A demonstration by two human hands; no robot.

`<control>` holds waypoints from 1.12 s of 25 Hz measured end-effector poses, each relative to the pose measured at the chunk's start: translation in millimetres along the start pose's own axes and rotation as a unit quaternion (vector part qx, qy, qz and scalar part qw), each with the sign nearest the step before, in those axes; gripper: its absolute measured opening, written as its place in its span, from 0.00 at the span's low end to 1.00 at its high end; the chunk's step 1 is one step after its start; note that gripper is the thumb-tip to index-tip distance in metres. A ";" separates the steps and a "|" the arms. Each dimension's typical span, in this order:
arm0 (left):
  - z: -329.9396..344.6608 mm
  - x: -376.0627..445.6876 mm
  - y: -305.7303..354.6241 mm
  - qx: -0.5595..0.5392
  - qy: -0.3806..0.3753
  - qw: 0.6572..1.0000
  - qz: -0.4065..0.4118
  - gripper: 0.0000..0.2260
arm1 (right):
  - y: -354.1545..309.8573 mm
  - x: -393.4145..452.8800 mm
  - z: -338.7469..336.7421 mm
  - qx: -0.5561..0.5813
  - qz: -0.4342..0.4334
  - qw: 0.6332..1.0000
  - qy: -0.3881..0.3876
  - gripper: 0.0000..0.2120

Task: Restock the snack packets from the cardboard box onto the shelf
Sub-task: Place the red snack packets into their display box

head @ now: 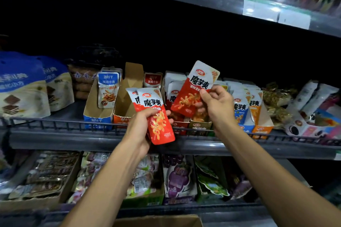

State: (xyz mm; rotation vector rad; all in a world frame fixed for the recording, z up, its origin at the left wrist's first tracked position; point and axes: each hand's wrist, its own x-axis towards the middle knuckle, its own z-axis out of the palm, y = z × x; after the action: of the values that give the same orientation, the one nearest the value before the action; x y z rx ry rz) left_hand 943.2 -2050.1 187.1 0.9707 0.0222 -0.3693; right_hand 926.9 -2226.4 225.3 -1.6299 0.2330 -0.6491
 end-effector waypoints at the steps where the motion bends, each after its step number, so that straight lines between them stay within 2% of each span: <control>1: -1.4 0.2 1.2 -0.002 0.007 1.000 0.002 0.09 | 1.9 5.9 2.1 -0.014 -0.013 1.000 -0.008 0.03; 3: -2.6 0.0 1.7 -0.008 0.029 1.000 -0.001 0.07 | 9.9 14.2 10.4 -0.051 -0.020 0.998 -0.024 0.02; 5: -3.2 -0.8 1.9 -0.005 0.044 0.999 -0.009 0.06 | 23.5 18.4 20.7 -0.149 -0.045 0.988 -0.021 0.03; 7: -4.7 -1.0 3.0 0.003 0.046 0.999 -0.018 0.06 | 31.8 15.8 27.1 -0.298 -0.098 0.949 0.024 0.06; 9: -5.9 -0.5 4.1 0.015 0.038 0.999 -0.016 0.05 | 32.4 9.7 28.8 -0.363 -0.131 0.920 0.069 0.11; 12: -7.8 1.9 3.2 0.033 0.029 0.999 -0.009 0.11 | 31.1 0.6 28.8 -0.357 -0.124 0.924 0.057 0.11; 14: -8.7 4.0 2.5 0.038 0.028 0.999 -0.003 0.12 | 29.7 -7.3 28.6 -0.329 -0.156 0.931 0.034 0.05; 16: -7.3 3.7 0.3 0.058 0.020 0.998 0.009 0.12 | 27.7 -19.6 25.1 -0.270 -0.172 0.947 -0.033 0.05; 19: -1.1 -2.6 -5.6 0.113 -0.001 0.993 0.031 0.12 | 21.4 -34.8 22.1 -0.134 -0.079 0.974 -0.165 0.06; 22: 2.4 -9.1 -7.4 0.122 -0.022 0.992 0.036 0.11 | 12.1 -29.5 16.9 -0.091 0.000 0.985 -0.145 0.10; 24: 1.9 -10.4 -3.9 0.108 -0.025 0.993 0.042 0.12 | 3.9 -26.8 7.8 -0.084 0.062 0.981 -0.164 0.14; 26: 1.1 -10.6 -1.2 0.112 -0.030 0.992 0.050 0.13 | 1.8 -28.7 2.3 -0.088 0.097 0.967 -0.220 0.07; 28: 0.7 -10.1 -2.0 0.136 -0.025 0.989 0.055 0.11 | 2.1 -29.1 3.8 -0.067 0.093 0.974 -0.196 0.03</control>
State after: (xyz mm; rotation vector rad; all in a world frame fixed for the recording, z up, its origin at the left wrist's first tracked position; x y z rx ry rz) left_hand 933.1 -2048.7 187.7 1.2259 -0.1291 -0.2999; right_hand 905.6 -2208.8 215.2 -1.8032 0.1391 -0.1620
